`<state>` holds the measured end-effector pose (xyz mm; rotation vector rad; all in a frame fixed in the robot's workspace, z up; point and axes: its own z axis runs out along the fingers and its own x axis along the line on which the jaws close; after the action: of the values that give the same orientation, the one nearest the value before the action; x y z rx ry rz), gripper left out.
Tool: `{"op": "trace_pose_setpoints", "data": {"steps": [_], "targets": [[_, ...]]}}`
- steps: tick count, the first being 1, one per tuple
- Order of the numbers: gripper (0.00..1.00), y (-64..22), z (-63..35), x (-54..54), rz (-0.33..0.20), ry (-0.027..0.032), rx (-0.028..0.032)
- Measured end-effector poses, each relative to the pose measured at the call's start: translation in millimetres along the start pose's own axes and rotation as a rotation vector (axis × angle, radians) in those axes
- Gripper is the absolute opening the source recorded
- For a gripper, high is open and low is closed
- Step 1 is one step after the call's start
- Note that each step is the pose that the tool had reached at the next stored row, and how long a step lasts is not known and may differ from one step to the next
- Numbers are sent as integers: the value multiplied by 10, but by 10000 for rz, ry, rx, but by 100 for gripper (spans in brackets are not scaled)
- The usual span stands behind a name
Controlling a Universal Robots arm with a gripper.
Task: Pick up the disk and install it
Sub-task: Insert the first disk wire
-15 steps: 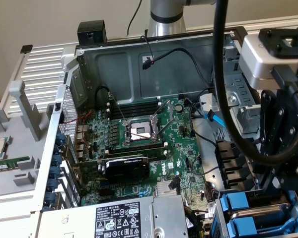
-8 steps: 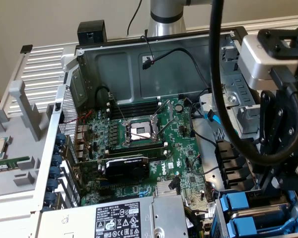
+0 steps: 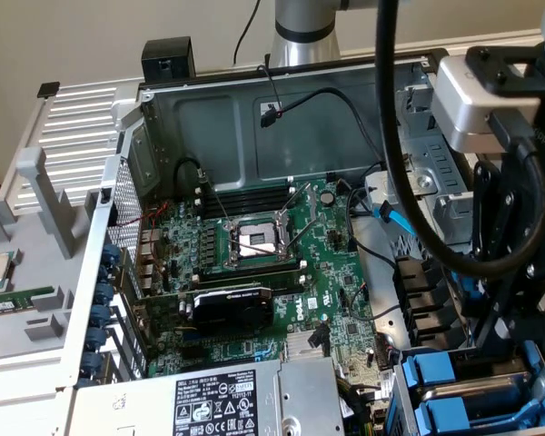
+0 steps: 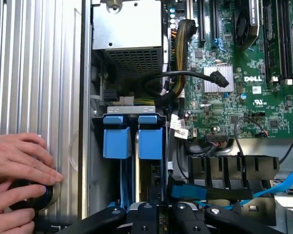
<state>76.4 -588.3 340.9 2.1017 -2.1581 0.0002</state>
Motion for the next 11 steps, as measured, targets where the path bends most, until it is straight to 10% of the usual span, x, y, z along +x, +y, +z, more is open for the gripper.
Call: {"op": "trace_pose_setpoints", "data": {"steps": [11], "targets": [[17, 0, 2, -1, 15, 89, 68]]}}
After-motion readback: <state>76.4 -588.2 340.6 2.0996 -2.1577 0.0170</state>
